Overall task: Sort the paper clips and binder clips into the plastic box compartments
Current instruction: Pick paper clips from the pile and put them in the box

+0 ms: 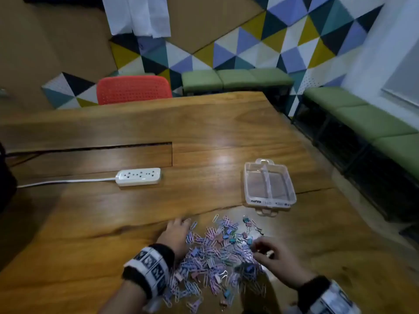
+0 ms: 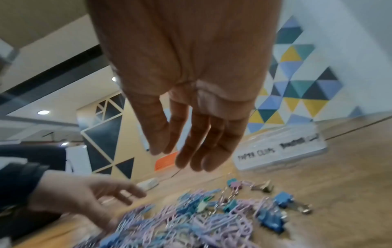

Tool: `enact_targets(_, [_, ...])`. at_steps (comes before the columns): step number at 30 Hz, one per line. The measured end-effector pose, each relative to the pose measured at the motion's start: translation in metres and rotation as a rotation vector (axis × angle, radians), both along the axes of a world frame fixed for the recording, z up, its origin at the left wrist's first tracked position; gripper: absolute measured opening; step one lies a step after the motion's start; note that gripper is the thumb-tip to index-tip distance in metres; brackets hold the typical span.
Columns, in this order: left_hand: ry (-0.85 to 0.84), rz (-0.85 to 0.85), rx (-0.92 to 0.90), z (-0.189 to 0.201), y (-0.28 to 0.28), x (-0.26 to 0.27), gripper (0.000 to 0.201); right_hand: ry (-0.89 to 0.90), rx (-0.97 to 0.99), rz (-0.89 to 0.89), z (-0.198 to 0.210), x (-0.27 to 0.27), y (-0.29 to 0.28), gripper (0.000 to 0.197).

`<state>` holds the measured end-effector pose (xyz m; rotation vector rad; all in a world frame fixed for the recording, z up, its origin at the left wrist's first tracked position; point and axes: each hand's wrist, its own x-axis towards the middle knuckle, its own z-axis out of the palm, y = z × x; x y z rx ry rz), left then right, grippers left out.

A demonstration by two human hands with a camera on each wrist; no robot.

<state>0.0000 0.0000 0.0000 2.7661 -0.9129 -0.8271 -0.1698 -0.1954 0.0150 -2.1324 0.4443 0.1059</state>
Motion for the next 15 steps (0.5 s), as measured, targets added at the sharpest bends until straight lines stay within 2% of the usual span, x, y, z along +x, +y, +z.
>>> enact_targets(4, [-0.077, 0.046, -0.011, -0.005, -0.009, 0.001, 0.067, 0.006, -0.210, 0.137, 0.006, 0.031, 0.023, 0.021])
enact_targets(7, [-0.107, 0.027, -0.010, -0.011, -0.009, -0.004, 0.046, 0.022, -0.326, 0.243, 0.000, 0.048, 0.033, 0.037])
enact_targets(10, [-0.139, 0.041, -0.087, -0.010, -0.008, -0.006, 0.032, 0.040, -0.434, 0.363, -0.011, 0.066, 0.041, 0.050])
enact_targets(15, [0.068, 0.159, -0.156, -0.002, -0.008, 0.004, 0.009, 0.067, -0.597, 0.522, -0.025, 0.093, 0.047, 0.055])
